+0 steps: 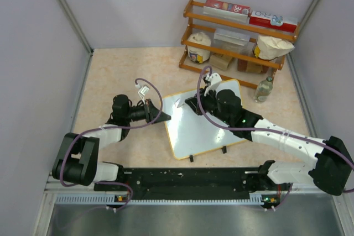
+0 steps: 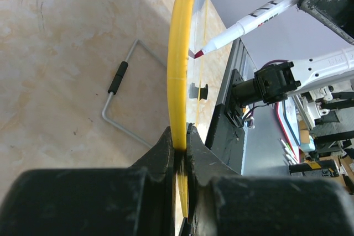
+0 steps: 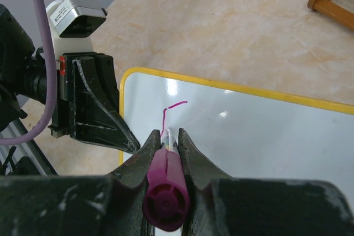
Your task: Write a sentence on the whiteboard
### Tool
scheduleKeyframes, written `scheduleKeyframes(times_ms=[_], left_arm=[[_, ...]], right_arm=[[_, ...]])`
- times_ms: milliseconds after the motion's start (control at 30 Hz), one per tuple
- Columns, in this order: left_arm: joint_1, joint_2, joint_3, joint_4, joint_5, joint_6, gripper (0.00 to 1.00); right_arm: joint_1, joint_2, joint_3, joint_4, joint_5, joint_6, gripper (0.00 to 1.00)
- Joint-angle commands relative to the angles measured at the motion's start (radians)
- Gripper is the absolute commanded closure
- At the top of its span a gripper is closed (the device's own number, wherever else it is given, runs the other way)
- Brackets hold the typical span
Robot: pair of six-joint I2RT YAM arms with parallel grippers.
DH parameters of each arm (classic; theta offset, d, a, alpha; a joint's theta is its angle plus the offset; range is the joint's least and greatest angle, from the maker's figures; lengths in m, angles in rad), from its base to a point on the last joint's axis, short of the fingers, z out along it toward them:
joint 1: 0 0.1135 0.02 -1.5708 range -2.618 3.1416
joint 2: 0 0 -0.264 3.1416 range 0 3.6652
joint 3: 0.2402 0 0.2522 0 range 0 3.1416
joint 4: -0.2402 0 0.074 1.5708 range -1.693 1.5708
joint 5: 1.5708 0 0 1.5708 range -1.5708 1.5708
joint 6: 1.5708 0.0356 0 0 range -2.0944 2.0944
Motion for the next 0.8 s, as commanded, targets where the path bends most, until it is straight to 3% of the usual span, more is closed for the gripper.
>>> scheduleKeyframes(times_ms=[0,767], left_arm=[[-0.009,-0.005,0.016,0.016,-0.001,0.082,1.00],[-0.012,-0.002,0.017,0.015,-0.001,0.080,1.00]], right_arm=[[-0.025,-0.007,-0.015,0.016,0.014,0.004,1.00],[-0.037,-0.046,-0.020,-0.030,0.046,0.007,1.00]])
